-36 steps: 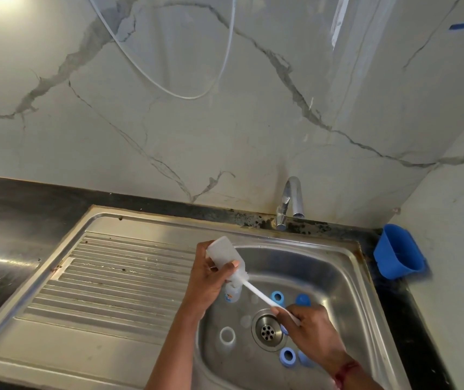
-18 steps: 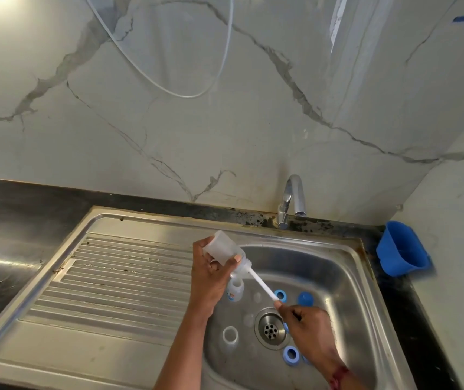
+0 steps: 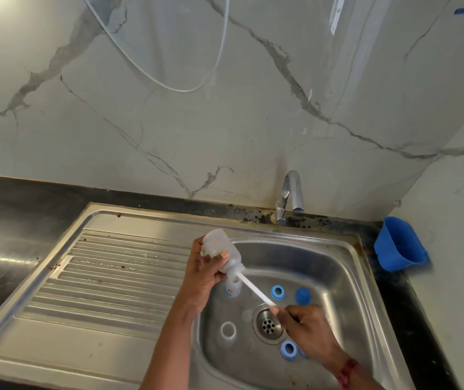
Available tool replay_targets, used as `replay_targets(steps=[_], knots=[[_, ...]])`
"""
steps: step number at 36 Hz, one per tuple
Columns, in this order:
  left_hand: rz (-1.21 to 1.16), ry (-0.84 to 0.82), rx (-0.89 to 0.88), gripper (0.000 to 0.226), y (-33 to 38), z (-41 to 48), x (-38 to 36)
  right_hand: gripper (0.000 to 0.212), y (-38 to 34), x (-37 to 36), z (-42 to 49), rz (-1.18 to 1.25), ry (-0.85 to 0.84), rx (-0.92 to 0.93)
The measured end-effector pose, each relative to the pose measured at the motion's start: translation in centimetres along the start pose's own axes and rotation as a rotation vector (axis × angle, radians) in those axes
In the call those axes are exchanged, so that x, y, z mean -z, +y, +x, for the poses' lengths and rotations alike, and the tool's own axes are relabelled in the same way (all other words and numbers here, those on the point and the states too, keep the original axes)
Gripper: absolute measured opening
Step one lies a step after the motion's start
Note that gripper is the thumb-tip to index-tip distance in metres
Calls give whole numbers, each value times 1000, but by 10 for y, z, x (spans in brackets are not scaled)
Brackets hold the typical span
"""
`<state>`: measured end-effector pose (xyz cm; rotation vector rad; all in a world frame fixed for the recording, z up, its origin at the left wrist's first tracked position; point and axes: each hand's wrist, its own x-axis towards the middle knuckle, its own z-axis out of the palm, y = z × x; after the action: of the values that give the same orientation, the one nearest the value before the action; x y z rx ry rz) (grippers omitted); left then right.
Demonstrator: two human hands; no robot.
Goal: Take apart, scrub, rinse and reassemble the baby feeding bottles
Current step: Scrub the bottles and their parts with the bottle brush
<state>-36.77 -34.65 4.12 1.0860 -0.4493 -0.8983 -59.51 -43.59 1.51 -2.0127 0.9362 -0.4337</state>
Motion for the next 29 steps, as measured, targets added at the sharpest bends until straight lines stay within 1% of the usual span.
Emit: replay_targets(steps=[2,4,6,7,12,13,15,17,21,25,29], knots=[[-52,7,-7,70,-1,1,-3,58,-5,-5,-4,62,48,-18],[-94,49,-20,66,0,1,-7,60,-12,-11,-6,136,70,-64],[-93,113,-34,64,0,1,-9,58,-20,-13,-7,208,29,-132],[-77,141,-40,66,1,1,-9,57,-24,-12,-8,205,14,-143],[-58,258,-64,76,9,1,-6,51,-18,1,-9,-92,107,-3],[-62,280,-75,74,11,1,-6,51,-13,3,-11,-160,139,35],[-90,350,-93,60,13,2,-5,53,0,5,-14,-352,208,115],[-97,406,-105,55,15,3,-2,53,10,5,-18,-487,272,153],[-70,407,-87,60,16,4,0,48,16,6,-19,-585,362,232],[-66,410,-81,54,15,2,0,45,17,4,-18,-634,430,344],[-80,391,-64,52,13,-1,-2,43,14,3,-17,-642,433,368]])
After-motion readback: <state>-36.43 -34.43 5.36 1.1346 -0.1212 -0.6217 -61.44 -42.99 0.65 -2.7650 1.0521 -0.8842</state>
